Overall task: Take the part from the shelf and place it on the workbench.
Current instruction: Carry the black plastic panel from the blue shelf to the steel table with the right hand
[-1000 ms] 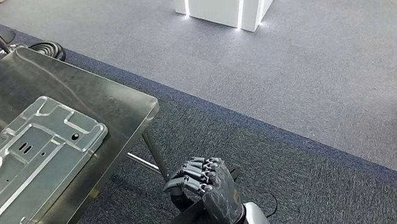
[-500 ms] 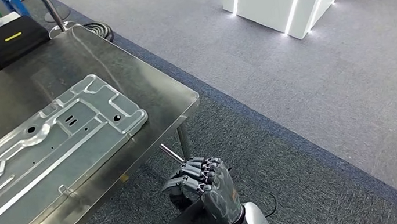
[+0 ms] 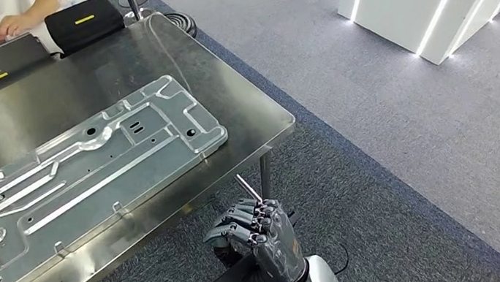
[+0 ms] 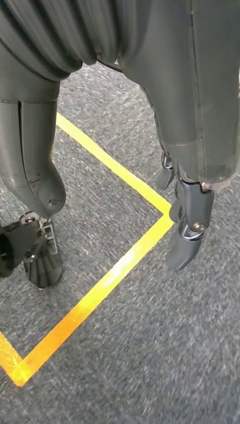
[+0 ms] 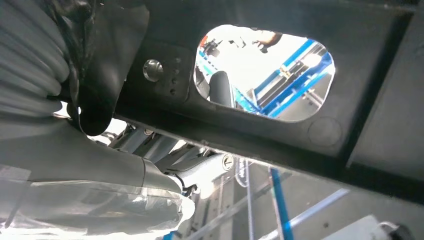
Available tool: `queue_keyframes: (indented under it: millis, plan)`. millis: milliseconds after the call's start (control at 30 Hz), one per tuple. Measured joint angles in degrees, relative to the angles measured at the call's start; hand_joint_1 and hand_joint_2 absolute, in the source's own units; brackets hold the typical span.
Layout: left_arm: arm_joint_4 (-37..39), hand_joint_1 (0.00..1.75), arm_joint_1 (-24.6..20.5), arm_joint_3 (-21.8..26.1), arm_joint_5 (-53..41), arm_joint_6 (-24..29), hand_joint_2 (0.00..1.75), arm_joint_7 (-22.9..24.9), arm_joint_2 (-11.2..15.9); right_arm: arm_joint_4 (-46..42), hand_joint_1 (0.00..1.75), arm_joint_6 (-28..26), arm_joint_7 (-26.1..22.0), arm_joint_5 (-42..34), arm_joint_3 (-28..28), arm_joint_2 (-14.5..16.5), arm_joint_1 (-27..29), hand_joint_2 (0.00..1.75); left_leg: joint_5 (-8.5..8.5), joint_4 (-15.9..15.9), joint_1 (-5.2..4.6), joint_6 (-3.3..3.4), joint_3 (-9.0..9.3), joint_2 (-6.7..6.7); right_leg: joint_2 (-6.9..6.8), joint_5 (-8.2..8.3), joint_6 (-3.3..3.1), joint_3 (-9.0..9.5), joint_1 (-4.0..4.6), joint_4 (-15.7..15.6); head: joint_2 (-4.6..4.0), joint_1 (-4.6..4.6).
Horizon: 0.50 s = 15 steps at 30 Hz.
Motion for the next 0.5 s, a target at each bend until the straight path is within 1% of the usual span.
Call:
queue_keyframes:
  millis: [33,67,100,133,167,200,233,267,300,333,367,400,433,467,500]
  plan:
    - [0.0,0.0,0.0,0.0,0.0,0.3,1.75,0.0,0.0,0.0,1.75,0.0,0.0,0.0,0.0,0.0,0.0,1.75,0.06,-0.1,0.0,0.43,-0.07,-0.63,-0.45,-0.08,0.27,0.17,0.0,0.0,0.0,0.0]
    - [0.0,0.0,0.1,0.0,0.0,0.4,1.75,-0.1,0.0,0.0,1.75,0.0,0.0,0.0,0.0,0.0,0.0,1.75,0.14,-0.3,0.06,0.8,-0.01,-1.19,-0.48,-0.3,0.58,0.35,-0.11,0.0,0.0,0.01]
    - [0.0,0.0,0.1,0.0,0.0,0.6,1.75,-0.2,0.0,0.0,1.75,0.0,0.0,0.0,0.0,0.0,-0.1,1.75,0.25,-0.4,0.16,1.21,0.07,-1.79,0.38,-0.99,0.88,0.26,-0.3,0.7,0.0,0.01]
    - [0.0,0.0,0.1,0.1,0.0,0.8,1.75,-0.2,0.0,0.0,1.75,0.0,0.0,0.0,0.0,0.0,-0.1,1.75,0.39,-0.6,0.3,1.59,0.16,-2.42,1.84,-2.32,1.13,-0.4,-0.47,2.5,-0.01,0.02]
    - [0.0,0.0,0.0,0.1,0.0,0.9,1.75,-0.2,0.0,0.0,1.75,0.0,0.0,0.0,0.0,0.0,-0.1,1.75,0.48,-0.7,0.36,1.9,0.19,-3.08,3.67,-4.19,1.29,-1.75,-0.61,5.6,-0.01,0.03]
    - [0.0,0.0,-0.1,0.1,-0.1,1.0,1.75,-0.2,-0.1,0.0,1.75,0.0,0.0,0.0,0.0,-0.1,0.0,1.75,0.51,-0.7,0.31,2.1,0.13,-3.78,5.22,-6.21,1.32,-3.69,-0.63,9.6,-0.01,0.04]
    - [0.0,0.0,-0.2,0.1,-0.2,1.2,1.75,-0.2,-0.1,0.0,1.75,0.0,0.0,0.0,0.0,-0.2,0.1,1.75,0.52,-0.6,0.22,2.22,0.07,-4.55,5.99,-7.78,1.3,-5.75,-0.61,13.6,-0.01,0.05]
    - [0.0,0.0,-0.2,0.1,-0.2,1.3,1.75,-0.1,-0.1,0.0,1.75,0.0,0.1,0.0,0.0,-0.3,0.1,1.75,0.51,-0.6,0.13,2.27,0.05,-5.38,6.28,-8.33,1.22,-7.28,-0.57,16.2,-0.01,0.05]
    - [0.0,0.0,-0.1,0.1,-0.3,1.4,1.75,0.0,-0.1,0.0,1.75,0.0,0.1,0.0,0.0,-0.3,0.2,1.75,0.51,-0.5,0.04,2.28,0.06,-6.26,6.41,-7.58,1.04,-7.83,-0.52,16.7,-0.02,0.05]
    - [0.0,0.0,-0.1,0.1,-0.3,1.5,1.75,0.1,-0.1,0.1,1.75,0.0,0.1,0.0,0.0,-0.3,0.2,1.75,0.51,-0.5,-0.04,2.27,0.1,-7.18,6.68,-5.69,0.74,-7.25,-0.48,14.8,-0.02,0.05]
    - [0.0,0.0,0.0,0.1,-0.3,1.5,1.75,0.2,-0.1,0.1,1.75,0.0,0.1,0.0,0.0,-0.3,0.2,1.75,0.51,-0.4,-0.09,2.26,0.15,-8.07,7.42,-3.16,0.32,-5.76,-0.44,11.0,-0.02,0.05]
    - [0.0,0.0,0.0,0.1,-0.3,1.5,1.75,0.3,-0.2,0.1,1.75,0.0,0.1,0.0,0.0,-0.3,0.2,1.75,0.53,-0.4,-0.09,2.2,0.12,-8.87,9.1,-1.09,-0.22,-4.05,-0.46,6.9,-0.02,0.04]
    - [0.0,0.0,0.0,0.1,-0.4,1.5,1.75,0.4,-0.3,0.1,1.75,0.0,0.1,0.0,0.0,-0.3,0.2,1.75,0.58,-0.4,-0.07,2.03,0.03,-9.61,10.58,0.37,-0.66,-2.71,-0.44,3.5,-0.02,0.04]
    - [0.0,0.0,-0.1,0.1,-0.4,1.5,1.75,0.5,-0.4,0.1,1.75,0.0,0.1,0.0,0.0,-0.3,0.2,1.75,0.65,-0.4,0.06,1.74,-0.15,-10.25,11.65,1.02,-0.96,-1.93,-0.37,1.4,-0.02,0.07]
    - [0.0,0.0,0.0,0.1,-0.5,1.5,1.75,0.5,-0.5,0.1,1.75,0.0,0.1,0.0,0.0,-0.3,0.2,1.75,0.76,-0.5,0.24,1.33,-0.34,-10.89,12.13,1.01,-1.14,-1.68,-0.28,0.7,-0.02,0.1]
